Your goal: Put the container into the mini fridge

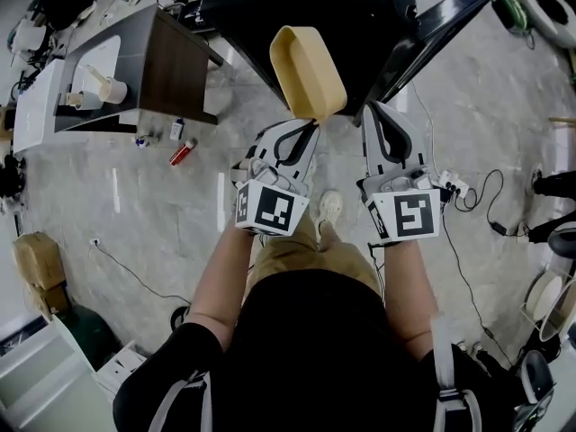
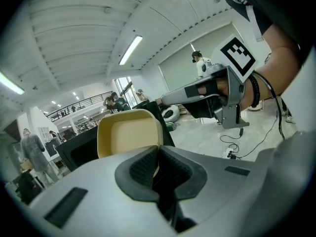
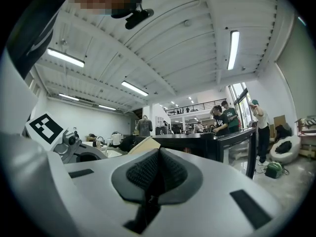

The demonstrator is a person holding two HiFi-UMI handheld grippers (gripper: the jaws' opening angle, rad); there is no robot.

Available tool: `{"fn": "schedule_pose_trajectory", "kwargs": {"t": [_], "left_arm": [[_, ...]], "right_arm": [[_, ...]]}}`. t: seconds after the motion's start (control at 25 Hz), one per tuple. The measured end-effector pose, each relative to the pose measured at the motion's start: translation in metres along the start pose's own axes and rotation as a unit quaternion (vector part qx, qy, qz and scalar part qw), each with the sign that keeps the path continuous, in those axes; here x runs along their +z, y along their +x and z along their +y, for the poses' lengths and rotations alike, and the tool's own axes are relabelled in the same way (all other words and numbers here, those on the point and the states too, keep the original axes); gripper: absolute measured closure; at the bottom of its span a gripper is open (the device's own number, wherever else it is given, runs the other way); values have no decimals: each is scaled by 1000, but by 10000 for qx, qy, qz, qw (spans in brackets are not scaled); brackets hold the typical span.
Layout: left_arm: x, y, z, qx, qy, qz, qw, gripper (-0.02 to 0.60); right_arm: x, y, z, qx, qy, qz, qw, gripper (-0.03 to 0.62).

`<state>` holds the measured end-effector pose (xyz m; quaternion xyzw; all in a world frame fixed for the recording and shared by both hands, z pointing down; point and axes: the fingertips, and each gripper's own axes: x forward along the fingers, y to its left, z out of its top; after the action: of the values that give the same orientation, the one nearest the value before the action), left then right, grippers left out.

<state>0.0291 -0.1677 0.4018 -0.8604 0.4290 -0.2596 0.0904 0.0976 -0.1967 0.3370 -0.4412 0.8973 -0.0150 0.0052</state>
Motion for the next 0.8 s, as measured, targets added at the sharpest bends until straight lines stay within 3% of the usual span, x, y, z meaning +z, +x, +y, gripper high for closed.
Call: {"fn": "schedule_pose_trajectory", "kwargs": {"t": [0.36,0.8], "left_arm": [[-40,41,-3,-361,314,428,9979,554],[-86,96,15,-887,844,863,9887,554]], "right_arm": [[-28,17,-16,-102,76,175,9998,557],[-60,50,-31,-239,104,442,9987,557]]}}
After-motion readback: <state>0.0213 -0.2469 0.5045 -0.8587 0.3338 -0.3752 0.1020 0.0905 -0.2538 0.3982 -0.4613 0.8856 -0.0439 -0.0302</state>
